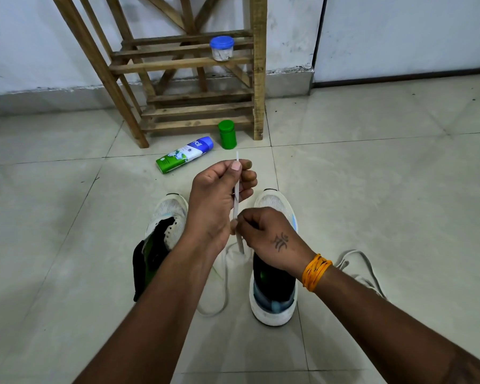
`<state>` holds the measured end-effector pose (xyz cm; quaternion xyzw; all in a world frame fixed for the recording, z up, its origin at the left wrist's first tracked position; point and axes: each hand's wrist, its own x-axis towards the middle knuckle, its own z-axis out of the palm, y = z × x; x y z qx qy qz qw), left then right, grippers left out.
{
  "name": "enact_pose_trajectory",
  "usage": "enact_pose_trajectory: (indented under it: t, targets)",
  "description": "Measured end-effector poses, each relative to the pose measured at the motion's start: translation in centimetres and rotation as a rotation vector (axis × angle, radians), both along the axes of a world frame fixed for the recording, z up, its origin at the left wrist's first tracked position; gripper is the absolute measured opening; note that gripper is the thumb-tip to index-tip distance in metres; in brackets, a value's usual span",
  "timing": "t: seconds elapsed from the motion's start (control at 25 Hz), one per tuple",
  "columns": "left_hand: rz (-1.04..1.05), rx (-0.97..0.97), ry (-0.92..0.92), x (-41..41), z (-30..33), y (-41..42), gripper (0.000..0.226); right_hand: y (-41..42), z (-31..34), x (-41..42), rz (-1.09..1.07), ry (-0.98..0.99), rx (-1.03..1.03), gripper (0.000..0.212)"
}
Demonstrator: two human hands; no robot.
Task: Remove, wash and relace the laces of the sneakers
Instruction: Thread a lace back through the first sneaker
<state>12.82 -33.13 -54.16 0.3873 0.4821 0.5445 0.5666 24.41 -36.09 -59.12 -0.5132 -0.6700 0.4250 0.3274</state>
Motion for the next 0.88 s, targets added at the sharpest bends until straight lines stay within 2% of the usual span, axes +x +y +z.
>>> enact_pose_trajectory:
  t: [0.12,0.24,0.44,0.56,0.72,0.8,0.88]
  targets:
    - [0.005,0.002,0.026,-0.4,-0.3,0.2,0.021,-0.6,-0.8,0.0,0.046,-0.053,-0.043,0.048]
    - [-0.006,0.017,0.114,-0.1,-1.2,-0.2,0.018,-0.7,-0.5,0.3,0.01,-0.062,-0.024,0.034]
    - [-0.024,0.006,0.325,-0.1,-3.5,-0.2,0.009,-0.8,-1.0,3.4,-0.359,-0.086,-0.003,0.011]
    - [-0.096,0.025,0.47,0.4,-5.5,-0.5,0.012,-1.3,-1.9,5.6,-0.538,-0.105,-0.095,0.003]
    - [-0.128,0.023,0.547,2.1,-7.1,-1.2,0.013,-2.3,-3.9,5.4,-0.444,-0.385,-0.213,0.034]
    - [-0.127,0.085,0.629,3.0,-7.5,-1.7,0.011,-2.6,-4.8,5.0,-0.468,-0.433,-0.161,0.034]
    - [-0.136,0.198,0.752,3.6,-7.6,-2.2,0.008,-3.1,-5.1,4.8,-0.508,-0.384,-0.073,0.03]
